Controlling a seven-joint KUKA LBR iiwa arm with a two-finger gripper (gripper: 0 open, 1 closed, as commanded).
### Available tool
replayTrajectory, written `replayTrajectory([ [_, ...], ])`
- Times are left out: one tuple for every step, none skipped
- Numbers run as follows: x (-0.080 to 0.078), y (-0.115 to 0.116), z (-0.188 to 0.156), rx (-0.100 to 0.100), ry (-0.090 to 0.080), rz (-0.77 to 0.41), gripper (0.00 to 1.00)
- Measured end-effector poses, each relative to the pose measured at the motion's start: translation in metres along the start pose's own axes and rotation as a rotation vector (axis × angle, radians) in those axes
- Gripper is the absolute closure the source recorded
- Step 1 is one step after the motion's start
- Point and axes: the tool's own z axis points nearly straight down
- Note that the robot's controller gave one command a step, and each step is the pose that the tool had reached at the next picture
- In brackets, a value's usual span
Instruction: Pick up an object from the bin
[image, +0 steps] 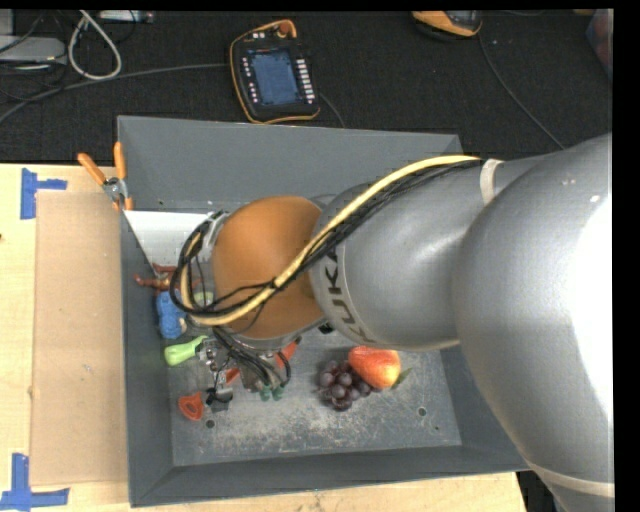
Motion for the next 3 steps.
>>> replayTrajectory([
  [-0.003, -0.001, 0.017, 0.000, -0.002, 0.196, 1.00],
  [0.005, -0.032, -0.071, 0.001, 0.003, 0.027, 1.00],
  [-0.015, -0.034, -0.097, 0.000, -0.001, -0.011, 1.00],
])
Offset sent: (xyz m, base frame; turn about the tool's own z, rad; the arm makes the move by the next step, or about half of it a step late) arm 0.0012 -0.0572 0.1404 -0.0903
